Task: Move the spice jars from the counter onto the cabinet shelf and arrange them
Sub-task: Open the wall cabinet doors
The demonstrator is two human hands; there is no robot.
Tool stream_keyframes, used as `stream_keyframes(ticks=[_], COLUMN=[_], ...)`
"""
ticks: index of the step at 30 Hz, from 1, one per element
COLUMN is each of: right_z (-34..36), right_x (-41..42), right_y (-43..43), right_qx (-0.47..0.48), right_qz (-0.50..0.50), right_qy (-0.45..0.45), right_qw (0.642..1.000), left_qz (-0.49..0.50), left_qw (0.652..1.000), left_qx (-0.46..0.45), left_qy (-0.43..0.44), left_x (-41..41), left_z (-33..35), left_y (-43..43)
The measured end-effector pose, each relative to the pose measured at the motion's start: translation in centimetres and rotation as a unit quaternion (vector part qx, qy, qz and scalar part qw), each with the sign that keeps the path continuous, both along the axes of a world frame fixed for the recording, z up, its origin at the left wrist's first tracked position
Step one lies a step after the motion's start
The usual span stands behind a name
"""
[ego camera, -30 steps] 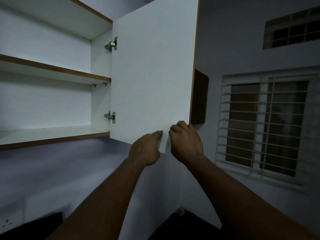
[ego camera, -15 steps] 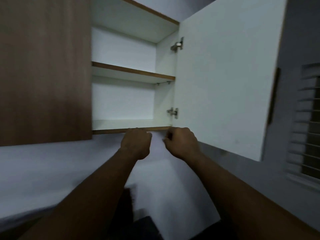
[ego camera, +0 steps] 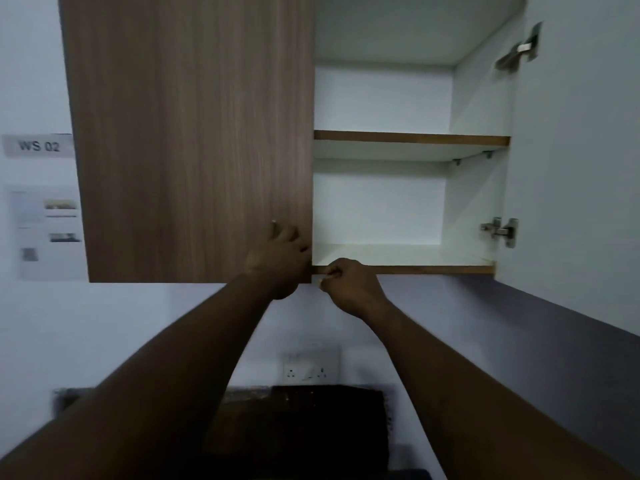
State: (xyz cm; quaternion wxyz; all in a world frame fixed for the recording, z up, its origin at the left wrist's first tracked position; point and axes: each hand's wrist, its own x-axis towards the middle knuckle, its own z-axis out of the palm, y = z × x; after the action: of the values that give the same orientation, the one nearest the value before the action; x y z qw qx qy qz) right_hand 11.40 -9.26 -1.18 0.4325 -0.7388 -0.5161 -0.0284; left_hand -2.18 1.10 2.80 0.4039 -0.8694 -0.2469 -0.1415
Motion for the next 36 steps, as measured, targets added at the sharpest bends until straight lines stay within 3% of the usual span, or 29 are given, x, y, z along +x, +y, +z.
stream_keyframes(ticks=[14, 17, 19, 20, 26, 32, 36], right_z=[-2.3, -2.3, -2.4, -2.4, -2.0, -2.0, -1.6], right_x=[1.8, 1.4, 0.9, 0.4, -4.3, -14.0, -20.6], right_y=[8.3, 7.9, 6.6, 5.5, 0.2, -3.1, -3.6], right_qx=[0.058, 0.089, 0.126, 0.134, 0.112, 0.124, 0.135], right_qz=[0.095, 0.089, 0.124, 0.142, 0.232, 0.282, 0.29], right_qy=[0.112, 0.227, 0.367, 0.393, 0.42, 0.441, 0.414], right_qw=[0.987, 0.966, 0.913, 0.898, 0.87, 0.843, 0.852], left_qz=[0.147, 0.12, 0.076, 0.045, -0.085, -0.126, -0.154], left_qw=[0.976, 0.979, 0.983, 0.985, 0.984, 0.979, 0.974], left_qx=[0.13, 0.138, 0.136, 0.139, 0.149, 0.159, 0.157], left_qy=[0.099, 0.095, 0.094, 0.087, 0.041, 0.003, -0.047], left_x=[4.9, 4.3, 2.9, 1.9, -5.0, -14.0, -19.5], left_z=[3.6, 3.6, 4.1, 4.4, 5.2, 4.8, 4.4], left_y=[-0.7, -1.8, -2.9, -3.7, -8.6, -12.6, -14.2])
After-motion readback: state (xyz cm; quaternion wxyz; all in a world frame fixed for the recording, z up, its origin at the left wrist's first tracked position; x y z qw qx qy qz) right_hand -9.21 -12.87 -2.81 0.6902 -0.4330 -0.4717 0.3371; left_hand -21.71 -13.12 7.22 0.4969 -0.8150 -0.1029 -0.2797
